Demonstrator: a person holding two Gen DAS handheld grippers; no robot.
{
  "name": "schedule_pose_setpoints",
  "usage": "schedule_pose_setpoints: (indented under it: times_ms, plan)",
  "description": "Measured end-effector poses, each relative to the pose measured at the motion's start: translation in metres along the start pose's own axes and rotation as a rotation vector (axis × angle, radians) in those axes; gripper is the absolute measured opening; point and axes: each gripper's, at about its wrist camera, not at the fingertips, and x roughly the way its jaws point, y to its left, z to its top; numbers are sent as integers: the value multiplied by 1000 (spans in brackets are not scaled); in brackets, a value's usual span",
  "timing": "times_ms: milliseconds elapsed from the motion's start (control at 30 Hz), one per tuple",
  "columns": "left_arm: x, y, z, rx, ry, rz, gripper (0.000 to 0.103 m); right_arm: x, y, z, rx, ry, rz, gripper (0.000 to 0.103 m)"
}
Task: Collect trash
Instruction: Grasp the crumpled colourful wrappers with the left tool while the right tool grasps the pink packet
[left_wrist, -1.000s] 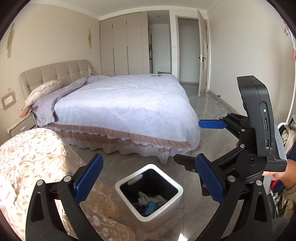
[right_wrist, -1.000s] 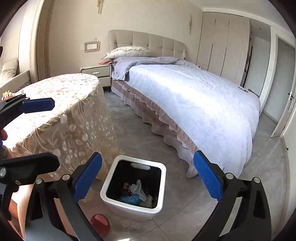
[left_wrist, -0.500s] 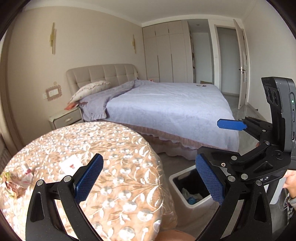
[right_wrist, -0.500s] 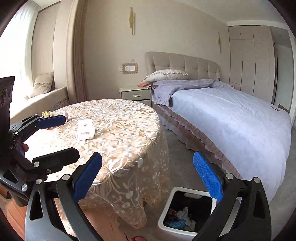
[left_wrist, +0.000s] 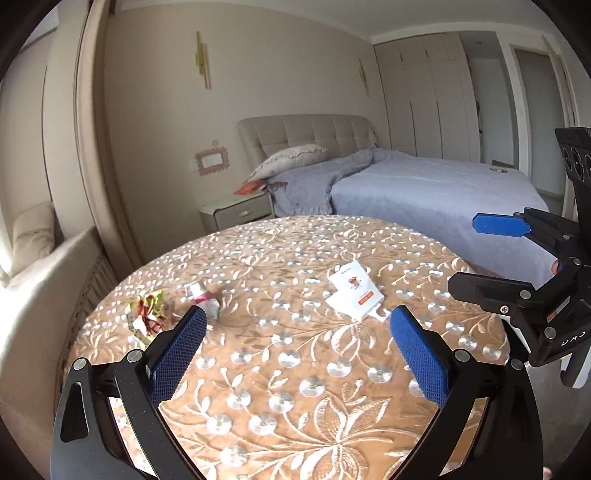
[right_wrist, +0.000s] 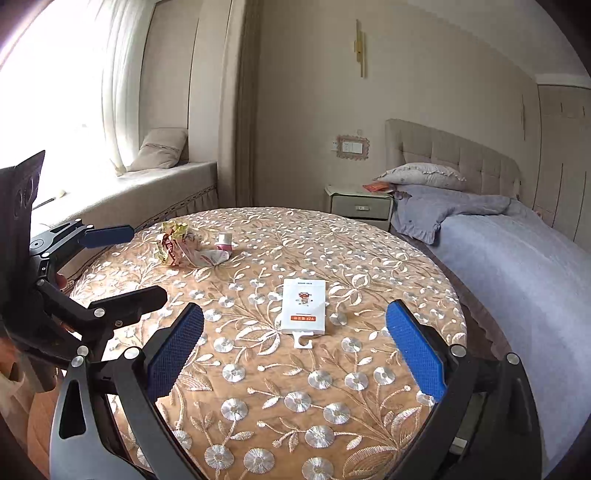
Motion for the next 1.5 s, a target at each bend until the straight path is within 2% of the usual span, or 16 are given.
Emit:
schedule_pose_setpoints:
  times_ms: [267,367,567,800,933,967,1033,1067,1100,1133,1167,1200,1233,1300,1333,1500]
  plan:
    - [27,98,-22,-144,59,148,98,65,53,22,-129,47,69,98]
    - [41,122,-28,-162,83,191,98,94,69,24,-170,79,90,98]
    - [74,148,-27,-143,126,221,98,140,91,33,-228,106,84,98]
    - [110,166,-24,-154,176,169,98,165,80,43,-183,135,93,98]
    - [125,169,-24,-126,235,189,97,189,91,47,-182,179,152,98]
    - [128,170,-25,-115,250,198,94,195,96,46,-198,192,167,98]
    - [134,172,-27,-108,281,213,84,207,107,44,-242,217,175,86]
    - [136,175,-28,-120,287,206,82,213,113,42,-264,228,177,82]
    - [137,178,-27,-141,289,184,80,219,118,41,-285,239,179,74]
    - [138,180,-27,-163,292,155,72,225,122,40,-304,247,176,66]
    - [139,181,-26,-179,295,129,62,230,125,39,-317,262,178,62]
    - [140,182,-25,-185,298,115,55,233,128,40,-324,273,188,50]
    - [142,181,-23,-186,301,111,44,236,129,40,-329,278,189,32]
    - [143,179,-20,-181,307,114,36,242,131,41,-338,296,173,10]
    - [143,177,-18,-189,307,115,33,243,131,41,-330,305,177,6]
    - [121,179,-20,-245,270,100,29,222,124,46,-294,257,177,3]
